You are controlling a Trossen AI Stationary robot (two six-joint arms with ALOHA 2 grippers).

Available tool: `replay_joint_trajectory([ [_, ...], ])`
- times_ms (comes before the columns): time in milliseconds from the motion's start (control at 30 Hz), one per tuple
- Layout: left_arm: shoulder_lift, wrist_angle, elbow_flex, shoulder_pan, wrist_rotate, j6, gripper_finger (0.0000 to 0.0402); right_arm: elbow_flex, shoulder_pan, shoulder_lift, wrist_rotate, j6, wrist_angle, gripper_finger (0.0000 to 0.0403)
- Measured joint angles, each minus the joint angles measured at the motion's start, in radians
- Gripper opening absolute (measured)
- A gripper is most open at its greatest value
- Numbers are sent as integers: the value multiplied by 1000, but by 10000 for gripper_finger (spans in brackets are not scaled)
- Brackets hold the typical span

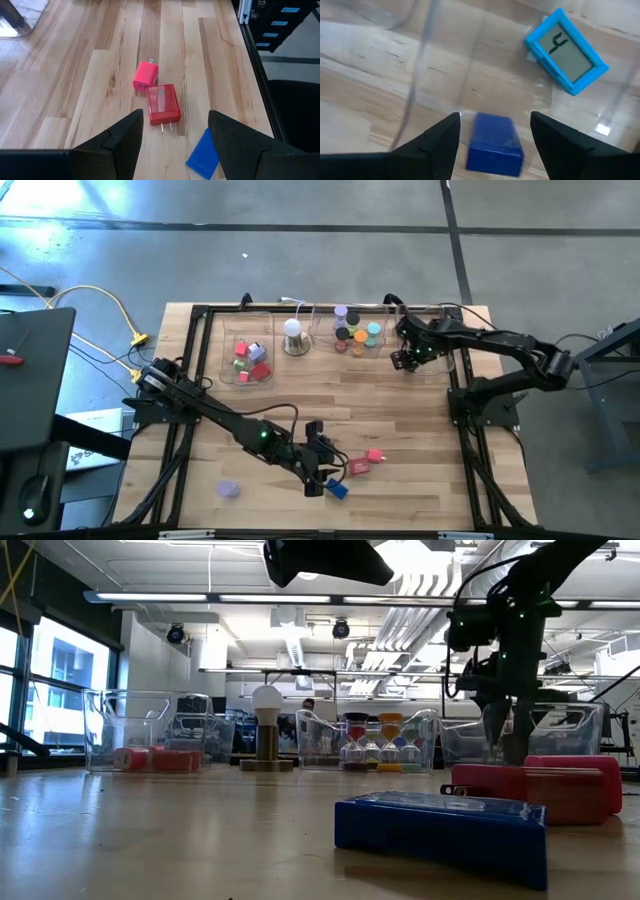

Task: Pick & Place Office items
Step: Put the light pink charger adapter into the left transparent bin

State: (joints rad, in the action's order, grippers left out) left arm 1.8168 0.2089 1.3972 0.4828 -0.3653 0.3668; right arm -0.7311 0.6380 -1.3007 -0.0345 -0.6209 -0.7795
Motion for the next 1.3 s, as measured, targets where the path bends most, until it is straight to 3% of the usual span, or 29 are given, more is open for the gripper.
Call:
replay_joint_trajectory([
  [333,0,0,0,0,0,0,218,-3,0,121,-43,1,-6,231],
  [633,0,0,0,0,-1,0,218,-68,-21,320,-123,22,-36,231],
  [767,0,0,0,0,-1,0,218,-71,-82,425,-122,136,-9,231],
  [933,0,5,0,0,-2,0,218,-72,-238,522,-140,254,25,231],
  [1300,0,17,0,15,-3,0,218,-32,-779,596,-348,161,151,231],
])
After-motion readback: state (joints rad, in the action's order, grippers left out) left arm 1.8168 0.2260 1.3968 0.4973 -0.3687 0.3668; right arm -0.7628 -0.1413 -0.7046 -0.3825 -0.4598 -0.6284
